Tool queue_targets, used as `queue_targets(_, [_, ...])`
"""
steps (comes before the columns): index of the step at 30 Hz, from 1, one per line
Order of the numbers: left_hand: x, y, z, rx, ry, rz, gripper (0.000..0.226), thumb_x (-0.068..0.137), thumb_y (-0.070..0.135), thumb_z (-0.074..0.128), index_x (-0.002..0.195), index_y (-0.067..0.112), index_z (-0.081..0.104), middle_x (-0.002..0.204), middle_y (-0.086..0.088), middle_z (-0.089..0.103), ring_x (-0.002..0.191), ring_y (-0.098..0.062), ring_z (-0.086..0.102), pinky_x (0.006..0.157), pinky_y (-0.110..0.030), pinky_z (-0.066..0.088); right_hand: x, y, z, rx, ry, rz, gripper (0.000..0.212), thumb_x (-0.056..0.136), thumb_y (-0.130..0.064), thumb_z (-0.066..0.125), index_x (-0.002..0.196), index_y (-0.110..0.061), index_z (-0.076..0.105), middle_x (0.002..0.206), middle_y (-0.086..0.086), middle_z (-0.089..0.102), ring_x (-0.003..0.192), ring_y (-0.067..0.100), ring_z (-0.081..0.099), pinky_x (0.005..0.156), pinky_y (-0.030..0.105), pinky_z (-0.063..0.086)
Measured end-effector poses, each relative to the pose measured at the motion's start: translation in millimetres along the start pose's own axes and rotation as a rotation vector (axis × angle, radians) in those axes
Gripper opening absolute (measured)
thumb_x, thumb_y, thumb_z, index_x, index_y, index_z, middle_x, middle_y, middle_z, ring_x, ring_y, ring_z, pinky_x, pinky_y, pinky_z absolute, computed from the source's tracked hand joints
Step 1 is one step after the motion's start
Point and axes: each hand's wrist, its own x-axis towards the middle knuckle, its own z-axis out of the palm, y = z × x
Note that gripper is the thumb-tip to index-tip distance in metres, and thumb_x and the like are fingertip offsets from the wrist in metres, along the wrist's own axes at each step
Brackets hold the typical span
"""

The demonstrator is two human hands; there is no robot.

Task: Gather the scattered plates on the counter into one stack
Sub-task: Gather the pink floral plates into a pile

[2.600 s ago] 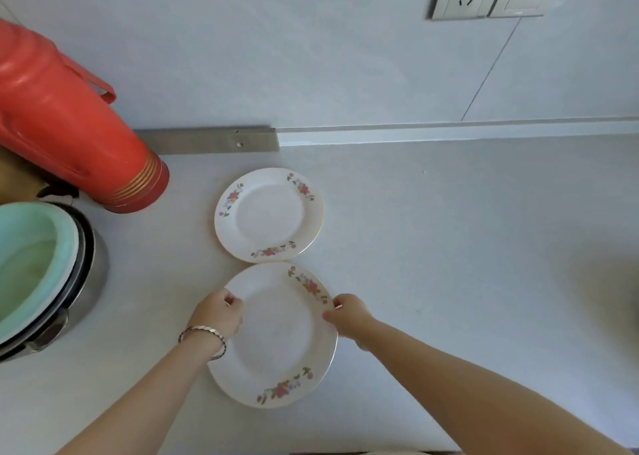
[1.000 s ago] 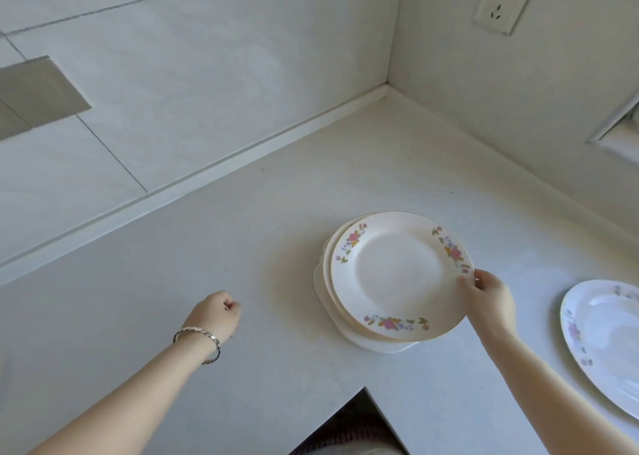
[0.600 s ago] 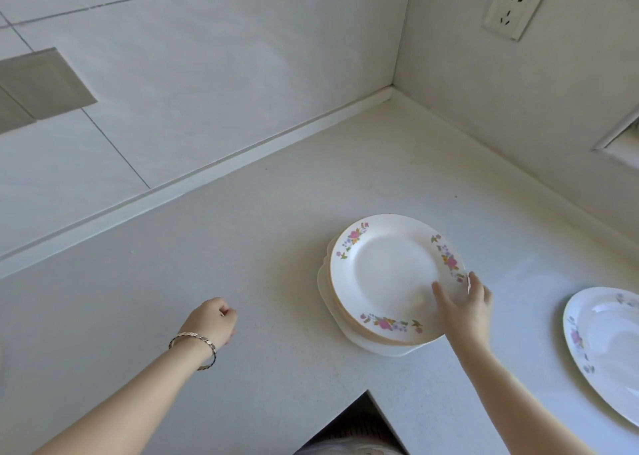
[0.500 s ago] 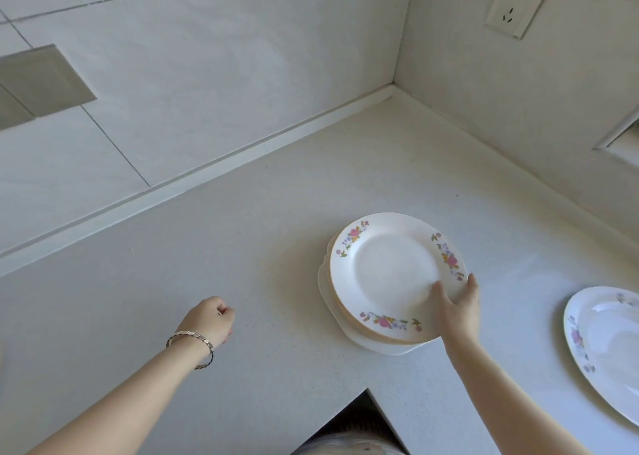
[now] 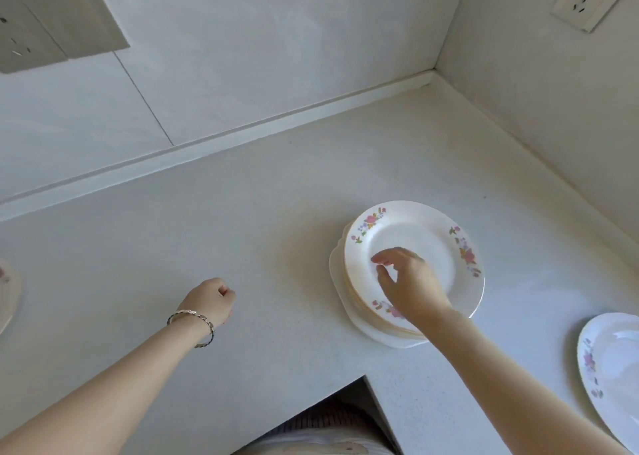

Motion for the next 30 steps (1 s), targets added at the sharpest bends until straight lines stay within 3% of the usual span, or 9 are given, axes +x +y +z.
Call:
queue_targets(2, [-2.8, -13.1, -7.2, -0.014, 0.022, -0.023, 0.02, 0.09, 0.015, 0.042, 0.072, 0.013, 0.048, 0.061, -0.001, 0.062, 0.059, -0.022, 0.06, 0.064, -0.027, 0.044, 11.4, -30.5, 10.7, -0.062, -0.317, -0.054, 0.027, 0.091, -0.014, 0.048, 0.113, -0.015, 0.064, 0.098, -0.001, 0.064, 0.102, 0.02, 0.061, 0.084, 0.023, 0.044])
queue_targets(5, [-7.7, -43.0, -23.7, -0.035, 0.057, -0.07, 0.021, 0.09, 0.015, 0.041, 0.07, 0.014, 0.048, 0.063, -0.002, 0.064, 0.06, -0.023, 0.061, 0.066, -0.028, 0.046, 25.7, -82.6, 38.4, -0.252, -0.592, -0.141, 0.029, 0.092, -0.024, 0.047, 0.119, -0.02, 0.058, 0.114, 0.001, 0.063, 0.109, 0.021, 0.058, 0.09, 0.026, 0.043])
queue_targets(12, [-11.0, -156.1, -89.8, -0.111, 0.145, -0.22, 0.02, 0.087, 0.016, 0.042, 0.068, 0.015, 0.046, 0.068, -0.007, 0.064, 0.064, -0.025, 0.054, 0.063, -0.028, 0.041, 22.2, -211.0, 140.2, -0.446, -0.744, -0.412, 0.033, 0.095, -0.026, 0.043, 0.126, -0.019, 0.051, 0.128, 0.004, 0.056, 0.117, 0.025, 0.054, 0.093, 0.033, 0.042])
queue_targets(19, [-15.3, -301.5, -169.8, -0.119, 0.192, -0.348, 0.021, 0.088, 0.019, 0.042, 0.067, 0.017, 0.044, 0.084, -0.014, 0.072, 0.065, -0.025, 0.052, 0.063, -0.028, 0.04, -2.0, -340.4, 274.7, -0.375, -0.797, -0.379, 0.031, 0.093, -0.022, 0.042, 0.12, -0.018, 0.057, 0.127, 0.002, 0.058, 0.115, 0.023, 0.055, 0.094, 0.033, 0.044])
queue_targets(23, [-10.5, -369.7, -201.2, -0.112, 0.218, -0.399, 0.023, 0.088, 0.019, 0.041, 0.065, 0.017, 0.043, 0.083, -0.013, 0.072, 0.066, -0.025, 0.054, 0.066, -0.029, 0.043, -5.4, -401.7, 352.1, -0.243, -0.79, -0.206, 0.03, 0.092, -0.022, 0.045, 0.118, -0.009, 0.054, 0.119, 0.006, 0.059, 0.111, 0.026, 0.057, 0.092, 0.033, 0.045])
queue_targets(25, [-7.9, -396.2, -210.6, -0.107, 0.228, -0.414, 0.022, 0.088, 0.019, 0.041, 0.066, 0.016, 0.044, 0.082, -0.014, 0.071, 0.063, -0.025, 0.052, 0.063, -0.029, 0.041, -3.6, -423.3, 389.1, -0.024, -0.787, 0.049, 0.016, 0.088, -0.018, 0.049, 0.093, -0.005, 0.055, 0.089, 0.007, 0.058, 0.085, 0.026, 0.061, 0.078, 0.032, 0.048])
queue_targets(27, [-4.5, -416.3, -218.0, -0.113, 0.243, -0.426, 0.022, 0.088, 0.018, 0.041, 0.066, 0.015, 0.044, 0.081, -0.013, 0.071, 0.065, -0.026, 0.056, 0.063, -0.028, 0.041, -0.9, -440.3, 413.8, 0.268, -0.752, 0.375, 0.012, 0.084, -0.009, 0.049, 0.071, -0.008, 0.047, 0.067, 0.006, 0.049, 0.059, 0.02, 0.049, 0.059, 0.027, 0.045])
queue_targets(29, [0.4, -430.0, -222.1, -0.132, 0.253, -0.431, 0.023, 0.088, 0.018, 0.042, 0.066, 0.015, 0.045, 0.08, -0.013, 0.071, 0.068, -0.027, 0.058, 0.063, -0.028, 0.04, -0.8, -452.4, 425.4, 0.56, -0.73, 0.658, 0.008, 0.085, -0.003, 0.052, 0.08, -0.008, 0.049, 0.07, 0.008, 0.053, 0.06, 0.019, 0.053, 0.047, 0.023, 0.048])
queue_targets(30, [3.1, -434.7, -222.1, -0.142, 0.248, -0.431, 0.023, 0.088, 0.018, 0.042, 0.065, 0.015, 0.045, 0.08, -0.013, 0.071, 0.067, -0.026, 0.057, 0.063, -0.028, 0.04, 0.4, -455.8, 430.1, 0.676, -0.708, 0.749, 0.006, 0.087, -0.003, 0.055, 0.09, -0.007, 0.051, 0.08, 0.01, 0.058, 0.07, 0.022, 0.06, 0.049, 0.025, 0.052])
